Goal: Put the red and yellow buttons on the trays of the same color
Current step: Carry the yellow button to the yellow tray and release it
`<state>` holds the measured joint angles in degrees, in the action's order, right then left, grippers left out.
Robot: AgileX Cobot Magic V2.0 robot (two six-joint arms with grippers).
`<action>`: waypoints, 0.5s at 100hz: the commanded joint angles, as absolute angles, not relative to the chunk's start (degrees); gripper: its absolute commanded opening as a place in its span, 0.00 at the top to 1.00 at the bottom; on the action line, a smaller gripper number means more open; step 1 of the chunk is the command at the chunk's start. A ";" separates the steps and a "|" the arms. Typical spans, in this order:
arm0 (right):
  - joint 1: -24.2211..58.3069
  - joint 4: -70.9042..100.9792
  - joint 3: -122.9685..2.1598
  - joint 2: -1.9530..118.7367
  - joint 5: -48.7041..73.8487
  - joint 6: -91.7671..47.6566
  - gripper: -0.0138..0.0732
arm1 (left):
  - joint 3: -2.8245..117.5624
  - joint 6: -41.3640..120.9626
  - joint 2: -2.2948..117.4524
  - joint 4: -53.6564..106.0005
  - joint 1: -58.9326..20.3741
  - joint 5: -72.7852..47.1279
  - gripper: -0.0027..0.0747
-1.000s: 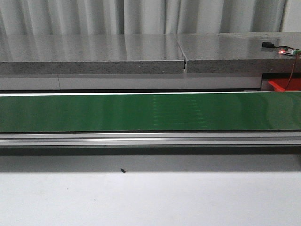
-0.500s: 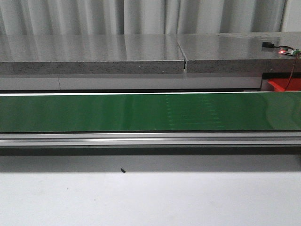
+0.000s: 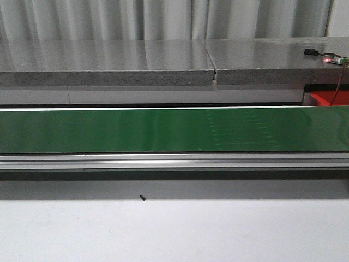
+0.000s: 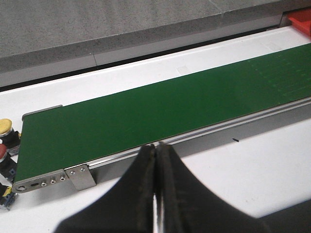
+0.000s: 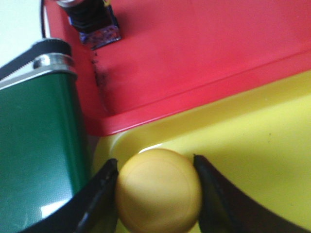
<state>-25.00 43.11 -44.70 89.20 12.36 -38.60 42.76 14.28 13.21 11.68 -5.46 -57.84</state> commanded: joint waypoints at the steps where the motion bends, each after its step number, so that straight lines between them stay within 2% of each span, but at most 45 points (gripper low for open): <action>1: -25.53 44.98 -45.99 88.25 9.54 -38.80 0.64 | 43.98 13.82 14.02 12.73 -5.95 -53.78 0.99; 15: -25.53 45.05 -45.99 88.92 9.61 -38.80 0.61 | 43.98 13.82 14.02 12.73 -5.95 -53.78 0.99; 20: -25.53 45.05 -45.99 88.92 9.55 -38.80 0.55 | 43.98 13.82 14.02 12.73 -5.95 -53.78 0.99; 33: -25.53 45.05 -45.99 88.92 9.55 -38.80 0.29 | 43.98 13.82 14.02 12.73 -5.95 -53.78 0.99; 41: -25.53 45.16 -45.99 88.92 9.27 -38.80 0.21 | 43.98 13.82 14.02 12.73 -5.95 -53.78 0.99; 50: -25.53 45.16 -45.99 88.77 9.10 -38.80 0.21 | 43.98 13.82 14.02 12.73 -5.95 -53.78 0.99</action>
<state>-25.00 44.20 -44.70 90.88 11.22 -38.49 42.76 14.28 13.21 11.68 -5.46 -57.84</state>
